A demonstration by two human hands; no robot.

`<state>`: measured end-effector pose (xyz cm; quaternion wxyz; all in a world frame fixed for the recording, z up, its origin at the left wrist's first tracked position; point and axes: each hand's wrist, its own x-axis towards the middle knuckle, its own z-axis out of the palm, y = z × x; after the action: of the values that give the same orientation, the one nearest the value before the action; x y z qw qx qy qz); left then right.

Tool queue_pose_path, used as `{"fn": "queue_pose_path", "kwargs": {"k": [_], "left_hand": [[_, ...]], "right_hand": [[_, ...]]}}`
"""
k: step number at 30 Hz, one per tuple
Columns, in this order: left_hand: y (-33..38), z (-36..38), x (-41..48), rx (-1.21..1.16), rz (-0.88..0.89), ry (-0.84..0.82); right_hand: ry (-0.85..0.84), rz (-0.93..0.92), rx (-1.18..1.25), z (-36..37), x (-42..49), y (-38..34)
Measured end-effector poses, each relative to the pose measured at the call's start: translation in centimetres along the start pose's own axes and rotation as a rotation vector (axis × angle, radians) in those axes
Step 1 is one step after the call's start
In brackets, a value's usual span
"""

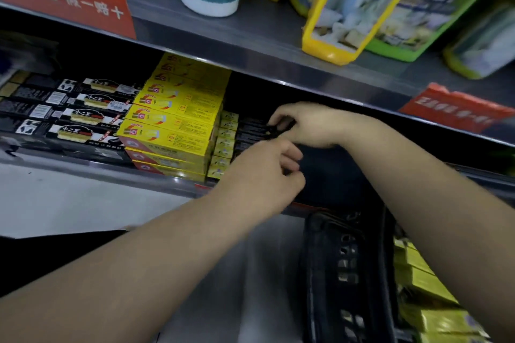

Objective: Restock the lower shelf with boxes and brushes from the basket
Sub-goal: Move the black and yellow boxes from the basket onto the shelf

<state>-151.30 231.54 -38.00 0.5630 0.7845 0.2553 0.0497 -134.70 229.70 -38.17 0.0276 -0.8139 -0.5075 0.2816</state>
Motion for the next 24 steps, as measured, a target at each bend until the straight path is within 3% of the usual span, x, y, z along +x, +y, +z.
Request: {"fn": "queue_pose_path", "kwargs": {"k": [5,9,12,16,22,24], "left_hand": [[3.6,4.6,-2.9,0.225,0.350,-0.101],[5.2,8.4,-4.1,0.372,0.514,-0.251],[5.0,10.2,-4.1,0.550,0.606,-0.347],[4.5,11.0,-3.2,0.673,0.671,-0.328],[3.8,11.1,-2.8,0.663,0.701,-0.325],[3.7,11.1,-2.7,0.662,0.710,-0.326]], "right_hand": [[0.246,0.057,0.307,-1.1,-12.0,2.5],[0.375,0.231,0.396,0.8,-18.6,7.1],[0.373,0.442,0.342,3.4,-21.4,12.2],[0.264,0.675,0.157,7.5,-22.6,18.6],[0.058,0.720,-0.039,13.8,-19.1,21.6],[0.085,0.740,-0.212,15.3,-17.9,21.6]]}}
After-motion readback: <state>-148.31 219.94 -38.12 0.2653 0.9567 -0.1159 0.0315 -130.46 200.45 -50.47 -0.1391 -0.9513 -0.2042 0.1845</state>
